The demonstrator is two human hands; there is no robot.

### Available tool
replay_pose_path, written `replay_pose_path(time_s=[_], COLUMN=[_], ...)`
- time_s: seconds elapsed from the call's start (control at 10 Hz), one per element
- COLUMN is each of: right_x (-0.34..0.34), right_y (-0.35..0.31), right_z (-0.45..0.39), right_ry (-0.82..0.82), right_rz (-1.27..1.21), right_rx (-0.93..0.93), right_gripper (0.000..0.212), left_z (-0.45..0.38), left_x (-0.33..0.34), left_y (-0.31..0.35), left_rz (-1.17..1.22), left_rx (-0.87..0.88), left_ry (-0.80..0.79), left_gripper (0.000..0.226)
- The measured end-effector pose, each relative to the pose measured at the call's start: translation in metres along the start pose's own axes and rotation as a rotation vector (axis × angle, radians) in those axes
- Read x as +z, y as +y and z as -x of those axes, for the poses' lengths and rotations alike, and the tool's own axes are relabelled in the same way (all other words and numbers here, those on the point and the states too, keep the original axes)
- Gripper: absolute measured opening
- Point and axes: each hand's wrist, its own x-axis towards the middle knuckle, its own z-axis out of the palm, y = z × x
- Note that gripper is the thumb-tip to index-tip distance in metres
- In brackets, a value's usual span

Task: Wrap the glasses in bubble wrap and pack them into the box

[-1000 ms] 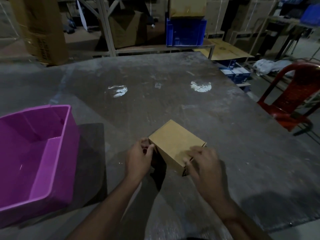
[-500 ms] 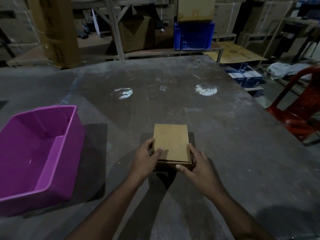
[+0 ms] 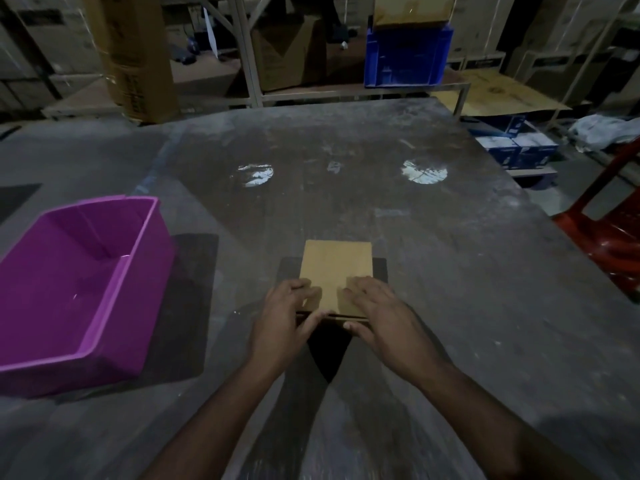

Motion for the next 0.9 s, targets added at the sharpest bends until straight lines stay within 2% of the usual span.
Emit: replay_pose_path(time_s=[0.1, 0.2, 0.4, 0.5, 0.6, 0.7, 0.9], right_x=[0.008, 0.013, 0.016, 0.015, 0.016, 0.015, -0.002], right_y=[-0.001, -0.002, -0.008, -0.015, -0.028, -0.037, -0.031], right_z=[0.002, 0.003, 0.004, 0.008, 0.012, 0.012, 0.006], right_ry=[0.029, 0.051, 0.048, 0.035, 0.069, 0.063, -0.056], right_rz=[-0.011, -0.008, -0.009, -0.019, -0.008, 0.001, -0.029], right_rx=[-0.003, 0.003, 0.039, 0.077, 0.221, 0.297, 0.302], right_gripper=[0.058, 0.055, 0.054, 0.054, 0.053, 0.052, 0.054], left_z=[0.008, 0.009, 0.012, 0.021, 0.028, 0.031, 0.033], left_x=[-0.003, -0.003, 0.003, 0.007, 0.010, 0.011, -0.002], left_y=[-0.006, -0.007, -0.005, 0.001, 0.007, 0.014, 0.022], left_rz=[-0.024, -0.007, 0.041, 0.054, 0.070, 0.073, 0.037], left_rx=[0.034, 0.030, 0.030, -0.016, -0.040, -0.084, -0.089], left_ry=[-0.048, -0.018, 0.023, 0.035, 0.074, 0.093, 0.032], left_gripper=[0.050, 0.040, 0.037, 0.039, 0.039, 0.036, 0.038])
